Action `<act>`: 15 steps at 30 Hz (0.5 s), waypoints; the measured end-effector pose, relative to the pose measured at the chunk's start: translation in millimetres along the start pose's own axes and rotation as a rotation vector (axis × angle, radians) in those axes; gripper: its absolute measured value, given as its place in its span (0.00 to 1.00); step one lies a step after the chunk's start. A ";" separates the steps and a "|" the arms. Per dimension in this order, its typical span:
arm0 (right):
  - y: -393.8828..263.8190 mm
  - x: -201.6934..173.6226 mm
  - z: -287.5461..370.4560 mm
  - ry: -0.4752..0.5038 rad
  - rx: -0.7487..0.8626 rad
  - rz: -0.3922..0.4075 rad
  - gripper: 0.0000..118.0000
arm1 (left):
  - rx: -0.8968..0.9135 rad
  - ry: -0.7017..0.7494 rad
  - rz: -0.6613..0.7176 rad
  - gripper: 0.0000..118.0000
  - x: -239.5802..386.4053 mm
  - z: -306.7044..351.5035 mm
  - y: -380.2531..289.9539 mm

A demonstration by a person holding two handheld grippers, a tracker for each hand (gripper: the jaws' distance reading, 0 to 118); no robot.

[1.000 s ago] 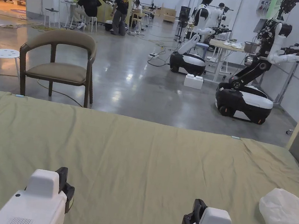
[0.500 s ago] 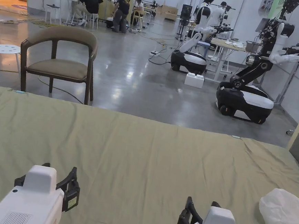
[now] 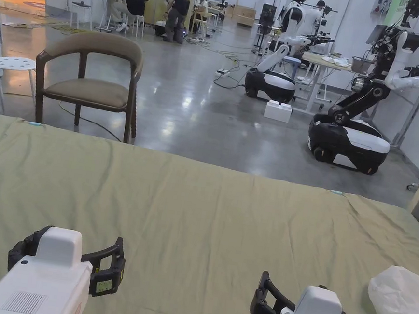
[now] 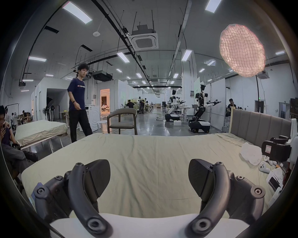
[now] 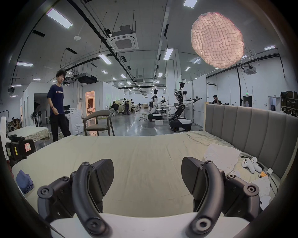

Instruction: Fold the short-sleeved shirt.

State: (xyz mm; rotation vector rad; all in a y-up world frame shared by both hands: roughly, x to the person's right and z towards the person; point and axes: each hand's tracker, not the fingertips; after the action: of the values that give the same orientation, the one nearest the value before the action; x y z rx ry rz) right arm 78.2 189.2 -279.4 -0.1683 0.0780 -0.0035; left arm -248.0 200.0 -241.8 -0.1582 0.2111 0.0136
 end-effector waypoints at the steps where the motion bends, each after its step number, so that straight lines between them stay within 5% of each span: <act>1: -0.3 -1.1 -1.5 -0.003 -0.005 0.009 0.78 | 0.003 0.003 0.007 0.86 -1.0 0.0 -0.1; 15: 2.5 -3.6 -12.2 -0.024 -0.059 -0.051 0.79 | 0.021 0.022 0.060 0.92 -10.1 -2.0 -4.3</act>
State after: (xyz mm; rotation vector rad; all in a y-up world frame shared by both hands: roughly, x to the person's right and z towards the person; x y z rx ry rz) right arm 73.7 189.7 -291.6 -0.2298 0.0495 -0.0500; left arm -258.1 195.5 -240.9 -0.1307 0.2380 0.0697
